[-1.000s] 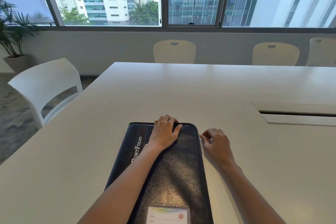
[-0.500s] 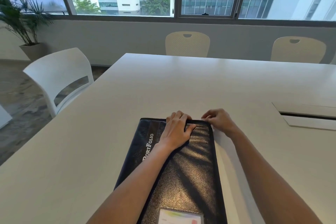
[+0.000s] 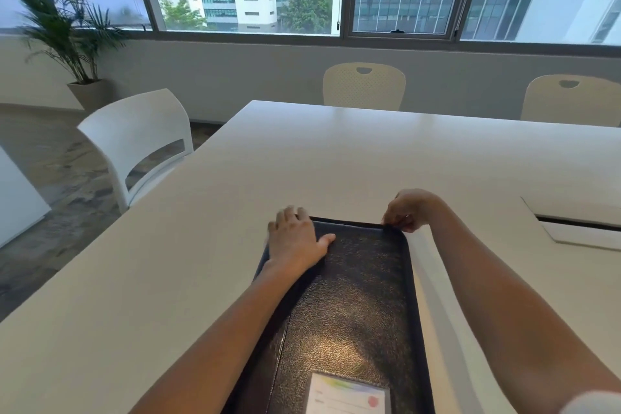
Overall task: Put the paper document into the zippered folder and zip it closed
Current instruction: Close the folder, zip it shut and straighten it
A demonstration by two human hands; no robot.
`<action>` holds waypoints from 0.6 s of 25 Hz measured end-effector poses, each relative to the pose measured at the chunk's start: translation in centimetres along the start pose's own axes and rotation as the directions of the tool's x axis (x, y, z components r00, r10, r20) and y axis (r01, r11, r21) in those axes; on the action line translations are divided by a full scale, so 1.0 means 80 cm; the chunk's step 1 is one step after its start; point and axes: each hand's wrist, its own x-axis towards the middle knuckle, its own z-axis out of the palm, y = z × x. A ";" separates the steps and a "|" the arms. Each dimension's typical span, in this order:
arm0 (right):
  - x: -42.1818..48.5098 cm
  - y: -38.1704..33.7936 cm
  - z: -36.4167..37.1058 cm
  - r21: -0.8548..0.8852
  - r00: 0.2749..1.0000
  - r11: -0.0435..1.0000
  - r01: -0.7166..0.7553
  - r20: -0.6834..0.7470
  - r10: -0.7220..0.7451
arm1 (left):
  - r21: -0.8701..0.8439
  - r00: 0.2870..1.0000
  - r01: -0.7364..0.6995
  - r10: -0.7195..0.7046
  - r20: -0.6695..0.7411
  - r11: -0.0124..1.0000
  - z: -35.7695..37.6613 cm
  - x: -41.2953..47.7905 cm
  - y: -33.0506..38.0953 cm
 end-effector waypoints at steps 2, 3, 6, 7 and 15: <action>0.001 -0.005 0.003 -0.066 0.999 0.996 -0.053 0.008 0.054 | 0.035 0.995 0.088 -0.090 0.052 0.995 -0.007 -0.007 -0.027; 0.001 -0.010 0.006 -0.108 0.996 0.991 -0.084 0.018 0.087 | 0.027 0.991 0.102 -0.104 0.079 0.994 -0.008 -0.010 -0.036; 0.001 -0.026 0.012 -0.225 0.988 0.964 -0.145 0.020 0.153 | -0.045 0.991 0.079 -0.073 0.112 0.996 -0.004 -0.016 -0.048; 0.001 -0.032 0.015 -0.269 0.985 0.950 -0.158 0.022 0.170 | -0.062 0.992 0.068 -0.062 0.107 0.996 -0.002 -0.018 -0.051; 0.004 -0.104 0.076 -0.336 0.995 0.937 -0.094 -0.046 0.083 | -0.103 1.000 0.024 -0.022 0.019 0.994 0.010 -0.020 -0.061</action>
